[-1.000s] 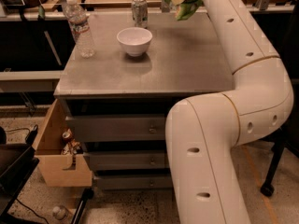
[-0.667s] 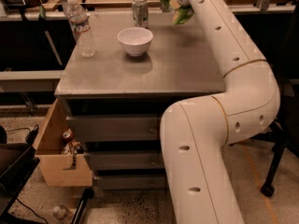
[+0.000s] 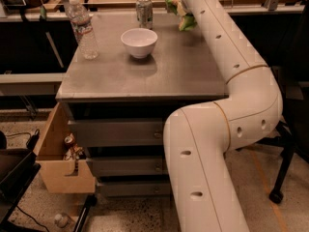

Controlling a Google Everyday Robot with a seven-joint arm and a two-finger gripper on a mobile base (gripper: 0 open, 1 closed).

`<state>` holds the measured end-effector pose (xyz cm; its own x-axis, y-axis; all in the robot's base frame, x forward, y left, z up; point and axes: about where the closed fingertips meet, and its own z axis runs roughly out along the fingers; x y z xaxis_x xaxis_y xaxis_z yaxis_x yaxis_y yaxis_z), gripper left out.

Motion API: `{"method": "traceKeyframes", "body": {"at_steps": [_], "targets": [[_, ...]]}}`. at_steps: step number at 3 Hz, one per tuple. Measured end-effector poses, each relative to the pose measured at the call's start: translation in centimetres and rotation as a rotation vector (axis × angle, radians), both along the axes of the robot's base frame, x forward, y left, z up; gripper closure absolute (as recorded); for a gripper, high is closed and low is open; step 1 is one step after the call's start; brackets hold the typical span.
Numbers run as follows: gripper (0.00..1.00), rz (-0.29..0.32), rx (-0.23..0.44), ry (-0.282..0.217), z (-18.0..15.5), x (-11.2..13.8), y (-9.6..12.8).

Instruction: Move green rice chip bag near 7up can

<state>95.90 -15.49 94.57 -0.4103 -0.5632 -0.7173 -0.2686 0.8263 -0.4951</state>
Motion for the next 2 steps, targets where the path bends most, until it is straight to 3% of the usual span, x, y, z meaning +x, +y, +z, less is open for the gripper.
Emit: {"method": "traceKeyframes", "body": {"at_steps": [2], "targets": [[0.37, 0.001, -0.001, 0.009, -0.73, 0.18, 0.15]]}}
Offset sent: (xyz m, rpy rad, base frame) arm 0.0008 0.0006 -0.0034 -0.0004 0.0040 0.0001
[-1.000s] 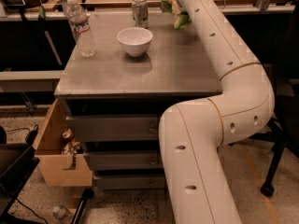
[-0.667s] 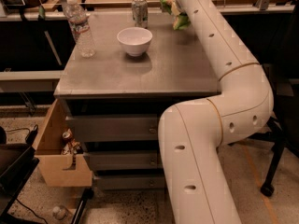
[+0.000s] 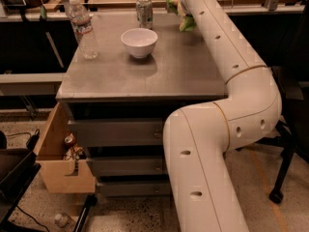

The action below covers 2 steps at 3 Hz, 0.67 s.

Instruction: Move green rice chip bag near 7up can

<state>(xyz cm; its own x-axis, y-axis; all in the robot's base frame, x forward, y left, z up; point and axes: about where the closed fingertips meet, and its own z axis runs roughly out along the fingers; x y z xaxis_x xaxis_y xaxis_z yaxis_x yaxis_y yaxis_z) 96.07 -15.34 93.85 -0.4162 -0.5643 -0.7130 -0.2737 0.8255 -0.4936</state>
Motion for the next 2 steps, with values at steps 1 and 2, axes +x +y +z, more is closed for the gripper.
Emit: {"method": "traceKeyframes", "body": {"at_steps": [1, 2], "targets": [[0.14, 0.001, -0.001, 0.005, -0.37, 0.09, 0.09], [0.0, 0.002, -0.001, 0.009, -0.72, 0.17, 0.17]]}}
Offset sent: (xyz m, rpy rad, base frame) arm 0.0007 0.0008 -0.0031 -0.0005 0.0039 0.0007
